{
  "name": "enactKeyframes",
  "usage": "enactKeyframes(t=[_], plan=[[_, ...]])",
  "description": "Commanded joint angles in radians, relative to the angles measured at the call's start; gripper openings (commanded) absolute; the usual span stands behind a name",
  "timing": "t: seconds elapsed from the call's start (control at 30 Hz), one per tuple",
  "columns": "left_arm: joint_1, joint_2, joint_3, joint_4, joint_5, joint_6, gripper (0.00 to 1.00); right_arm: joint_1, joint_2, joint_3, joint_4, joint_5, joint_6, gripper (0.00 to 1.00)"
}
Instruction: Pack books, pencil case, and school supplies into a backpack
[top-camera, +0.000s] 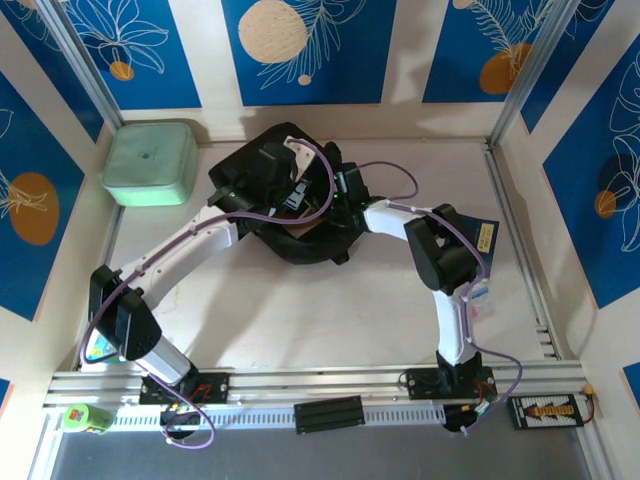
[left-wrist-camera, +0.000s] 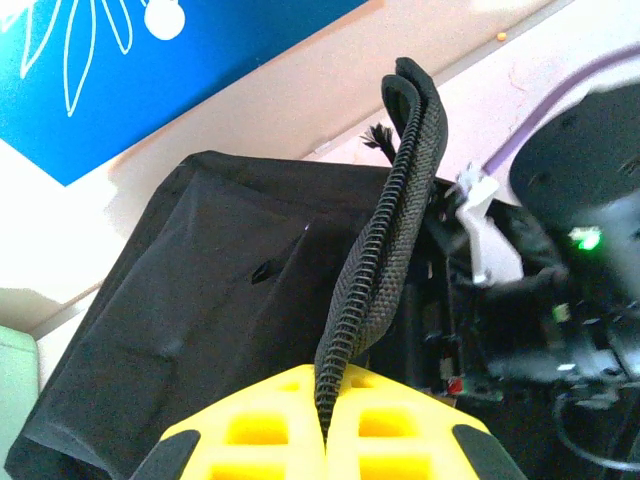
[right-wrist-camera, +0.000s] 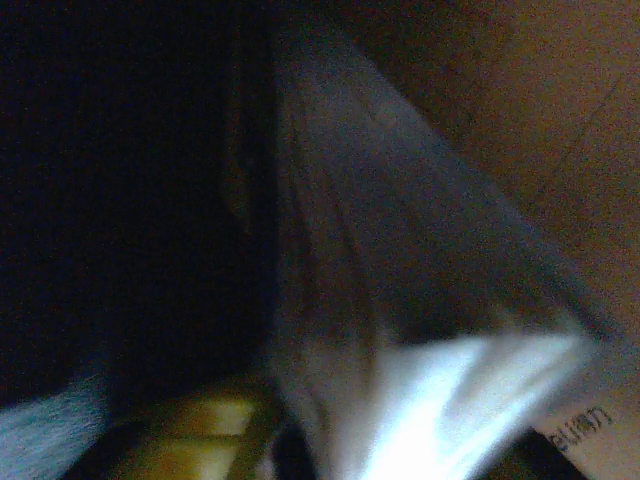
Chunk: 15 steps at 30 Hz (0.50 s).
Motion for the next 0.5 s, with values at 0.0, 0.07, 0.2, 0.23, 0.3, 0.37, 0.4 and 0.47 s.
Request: enactKeyframes(t=[0.0, 0.07, 0.2, 0.23, 0.3, 0.37, 0.4, 0.47], plan=[[0.008, -0.045, -0.004, 0.106, 0.009, -0.028, 0.00, -0.002, -0.042, 0.016, 0.050, -0.022, -0.044, 0.50], [0.007, -0.060, -0.019, 0.106, 0.011, -0.029, 0.00, -0.027, -0.109, -0.044, 0.048, -0.028, -0.067, 0.56], [0.014, -0.086, -0.073, 0.126, 0.024, -0.033, 0.00, -0.097, -0.292, -0.197, 0.055, -0.145, -0.109, 0.65], [0.016, -0.088, -0.085, 0.125, 0.025, -0.032, 0.00, -0.107, -0.338, -0.229, 0.030, -0.154, -0.134, 0.66], [0.020, -0.086, -0.109, 0.116, 0.026, -0.032, 0.00, -0.123, -0.461, -0.300, -0.060, -0.129, -0.229, 0.68], [0.025, -0.090, -0.125, 0.089, 0.066, -0.038, 0.00, -0.137, -0.581, -0.374, -0.151, -0.039, -0.357, 0.68], [0.024, -0.097, -0.131, 0.068, 0.105, -0.041, 0.00, -0.146, -0.645, -0.409, -0.216, 0.054, -0.414, 0.70], [0.026, -0.123, -0.154, 0.037, 0.173, -0.039, 0.00, -0.201, -0.735, -0.464, -0.301, 0.190, -0.473, 0.73]])
